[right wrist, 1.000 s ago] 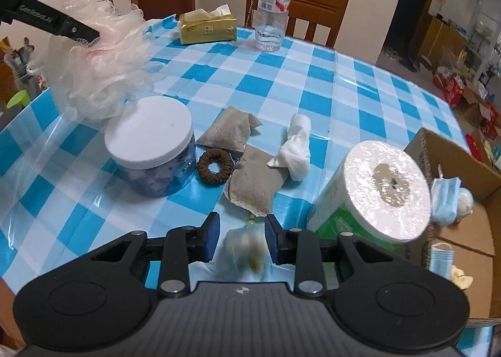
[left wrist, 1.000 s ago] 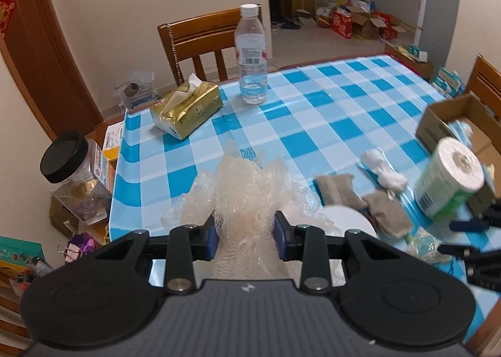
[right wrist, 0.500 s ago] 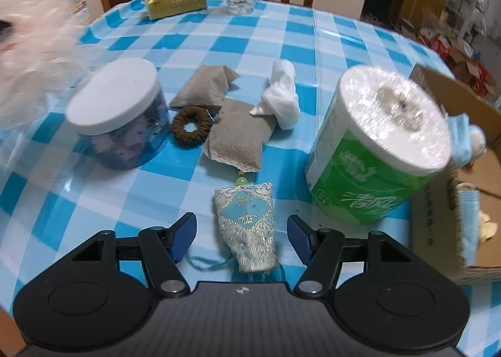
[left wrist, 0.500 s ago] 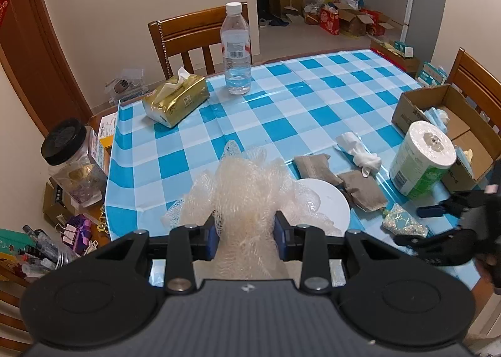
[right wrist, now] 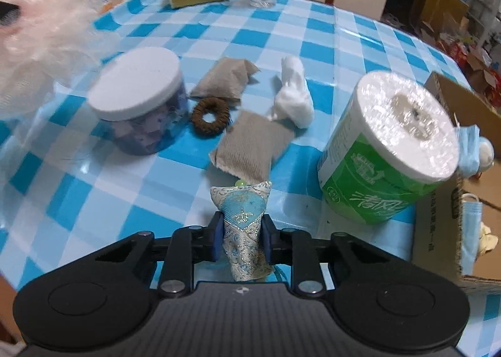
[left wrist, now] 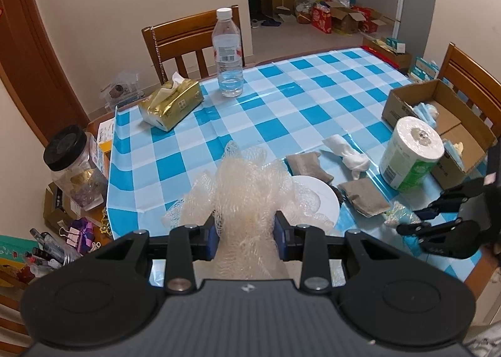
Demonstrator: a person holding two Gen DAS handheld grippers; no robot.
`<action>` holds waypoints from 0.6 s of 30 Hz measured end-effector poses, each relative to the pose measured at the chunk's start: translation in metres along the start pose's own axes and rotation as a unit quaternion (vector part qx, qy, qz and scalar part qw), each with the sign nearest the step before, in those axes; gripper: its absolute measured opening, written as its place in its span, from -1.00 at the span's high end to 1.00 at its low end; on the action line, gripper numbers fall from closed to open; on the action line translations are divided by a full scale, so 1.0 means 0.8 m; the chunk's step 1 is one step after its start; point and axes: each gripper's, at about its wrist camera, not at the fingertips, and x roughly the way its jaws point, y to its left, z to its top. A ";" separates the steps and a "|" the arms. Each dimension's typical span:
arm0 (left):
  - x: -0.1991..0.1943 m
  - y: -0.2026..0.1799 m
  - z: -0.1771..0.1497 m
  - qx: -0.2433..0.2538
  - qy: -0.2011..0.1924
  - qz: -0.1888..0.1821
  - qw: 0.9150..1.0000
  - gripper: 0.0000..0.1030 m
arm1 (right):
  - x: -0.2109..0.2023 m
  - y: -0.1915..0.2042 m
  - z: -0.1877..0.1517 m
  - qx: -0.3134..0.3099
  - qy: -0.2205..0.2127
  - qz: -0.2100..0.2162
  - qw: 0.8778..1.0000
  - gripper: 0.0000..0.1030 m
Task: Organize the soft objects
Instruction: 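Carry the pouf toward the box while the right tool drops the blue sachet into it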
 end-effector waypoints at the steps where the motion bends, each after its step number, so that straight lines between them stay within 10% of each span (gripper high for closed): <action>1: -0.002 -0.001 0.000 0.003 0.000 -0.001 1.000 0.36 | -0.008 0.000 0.001 -0.001 -0.003 0.004 1.000 0.48; 18: -0.020 -0.044 -0.002 0.051 -0.007 -0.051 0.997 0.36 | -0.102 -0.011 0.020 0.005 -0.061 0.008 0.998 0.52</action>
